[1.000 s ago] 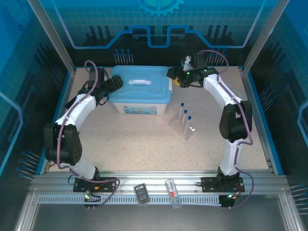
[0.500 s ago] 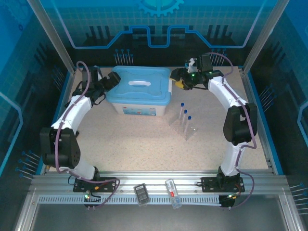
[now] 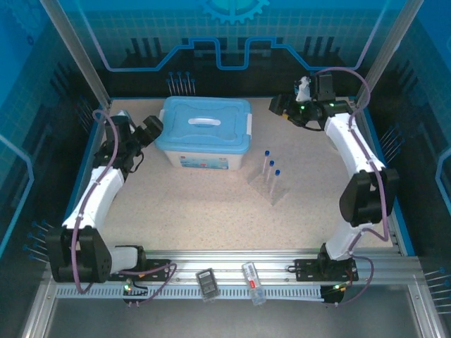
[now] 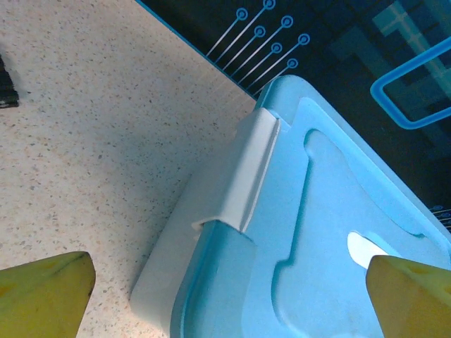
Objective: Organize the chemistry lab equipment
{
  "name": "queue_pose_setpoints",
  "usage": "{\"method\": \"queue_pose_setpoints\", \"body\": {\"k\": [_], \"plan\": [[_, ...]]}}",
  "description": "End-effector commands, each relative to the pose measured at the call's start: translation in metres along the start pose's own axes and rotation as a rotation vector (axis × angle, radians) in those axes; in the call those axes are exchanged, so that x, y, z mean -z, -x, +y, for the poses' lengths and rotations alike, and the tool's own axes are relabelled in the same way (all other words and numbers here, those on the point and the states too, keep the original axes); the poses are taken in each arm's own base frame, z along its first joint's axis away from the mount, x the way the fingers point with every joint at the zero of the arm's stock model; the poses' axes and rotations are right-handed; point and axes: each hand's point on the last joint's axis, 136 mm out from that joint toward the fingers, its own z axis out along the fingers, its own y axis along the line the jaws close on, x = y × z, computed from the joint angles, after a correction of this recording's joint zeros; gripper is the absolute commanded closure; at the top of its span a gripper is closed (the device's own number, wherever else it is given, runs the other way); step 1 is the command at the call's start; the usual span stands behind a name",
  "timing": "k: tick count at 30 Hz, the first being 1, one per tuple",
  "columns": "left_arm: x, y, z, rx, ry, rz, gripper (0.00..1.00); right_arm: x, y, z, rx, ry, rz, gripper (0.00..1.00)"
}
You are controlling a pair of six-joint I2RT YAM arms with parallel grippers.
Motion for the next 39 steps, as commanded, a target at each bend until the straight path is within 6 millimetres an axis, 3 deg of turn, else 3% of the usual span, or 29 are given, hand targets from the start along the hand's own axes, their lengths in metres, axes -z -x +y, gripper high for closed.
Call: {"method": "queue_pose_setpoints", "body": {"k": [1, 6, 11, 18, 23, 27, 33, 39], "plan": [[0.015, -0.005, 0.012, 0.005, 0.013, -0.032, 0.01, 0.031, -0.001, -0.029, 0.078, -0.178, -0.068, 0.26], [0.035, -0.023, 0.024, -0.029, 0.009, -0.039, 0.01, 0.060, -0.003, -0.071, 0.079, -0.344, -0.180, 0.24], [0.040, -0.045, 0.026, -0.085, -0.009, 0.019, 0.01, 0.075, -0.013, -0.105, 0.062, -0.451, -0.236, 0.24], [0.050, -0.080, 0.023, -0.326, -0.013, -0.007, 0.01, 0.081, -0.028, -0.119, 0.169, -0.493, -0.341, 0.22], [0.047, -0.105, 0.026, -0.488, -0.020, 0.082, 0.01, 0.092, -0.032, -0.130, 0.264, -0.568, -0.464, 0.19], [0.039, -0.110, 0.026, -0.534, -0.038, 0.085, 0.01, 0.094, -0.039, -0.140, 0.336, -0.633, -0.510, 0.11], [0.017, -0.109, 0.038, -0.578, -0.009, 0.010, 0.01, 0.079, -0.049, -0.151, 0.412, -0.682, -0.481, 0.10], [0.009, -0.099, 0.029, -0.644, -0.047, -0.092, 0.01, 0.058, -0.064, -0.161, 0.439, -0.635, -0.488, 0.11]]}}
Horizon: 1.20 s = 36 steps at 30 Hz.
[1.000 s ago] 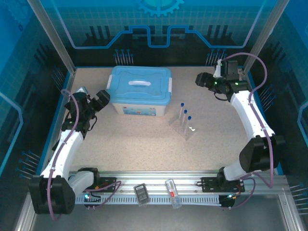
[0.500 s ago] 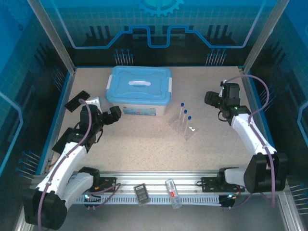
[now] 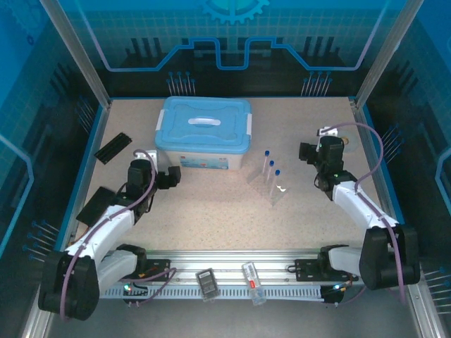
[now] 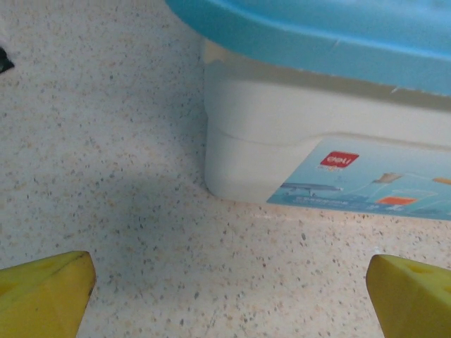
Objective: Organize the chemistry lab equipment
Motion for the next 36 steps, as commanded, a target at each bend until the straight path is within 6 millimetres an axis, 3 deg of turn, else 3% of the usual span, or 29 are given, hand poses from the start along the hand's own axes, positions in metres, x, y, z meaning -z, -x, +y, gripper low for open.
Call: {"method": "queue_pose_setpoints", "body": {"k": [1, 8, 14, 22, 29, 36], "plan": [[-0.001, 0.034, -0.005, -0.071, -0.010, -0.154, 0.01, -0.006, 0.000, 0.008, 0.038, 0.010, -0.078, 0.11], [-0.030, 0.019, 0.000, -0.124, -0.001, -0.163, 0.01, -0.021, -0.019, 0.016, 0.085, 0.035, -0.101, 0.11], [-0.042, 0.018, 0.000, -0.144, -0.037, -0.189, 0.01, -0.035, -0.027, 0.014, 0.073, 0.067, -0.107, 0.12], [-0.046, 0.022, 0.006, -0.128, -0.085, -0.209, 0.01, -0.046, -0.041, 0.030, 0.107, 0.153, -0.107, 0.13], [-0.051, 0.027, 0.009, -0.120, -0.117, -0.211, 0.01, -0.041, -0.044, 0.034, 0.114, 0.179, -0.149, 0.13], [-0.061, 0.017, 0.027, -0.070, -0.115, -0.266, 0.00, -0.039, -0.052, 0.033, 0.115, 0.167, -0.190, 0.12]]}}
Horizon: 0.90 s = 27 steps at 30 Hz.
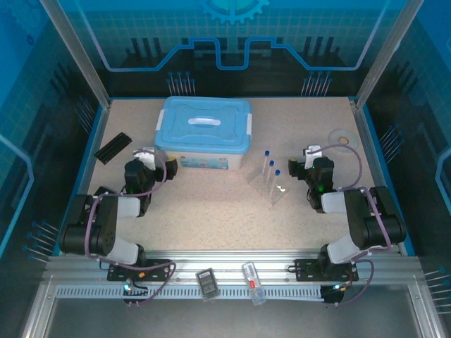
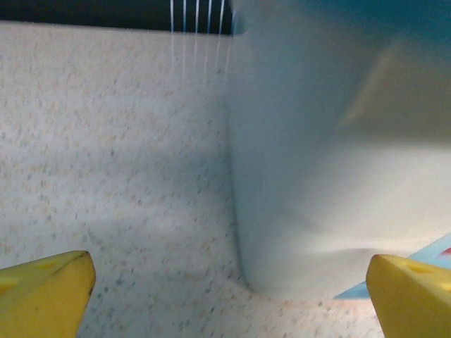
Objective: Organize the chemistry lab equipment
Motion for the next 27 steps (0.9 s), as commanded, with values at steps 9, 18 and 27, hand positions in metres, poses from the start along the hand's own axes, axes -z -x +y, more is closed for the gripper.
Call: {"method": "queue_pose_setpoints", "body": {"k": [9, 18, 27], "plan": [[-0.0104, 0.0114, -0.0034, -0.002, -0.041, -0.033, 0.01, 0.0009, 0.0213, -0.0024, 0.011, -0.013, -0.092, 0.00], [-0.0111, 0.0114, -0.0039, -0.006, -0.038, -0.032, 0.01, 0.0009, 0.0216, -0.0018, 0.011, -0.012, -0.094, 0.00], [-0.0112, 0.0112, -0.0039, -0.007, -0.038, -0.031, 0.01, 0.0009, 0.0213, -0.0017, 0.011, -0.012, -0.093, 0.00]]}}
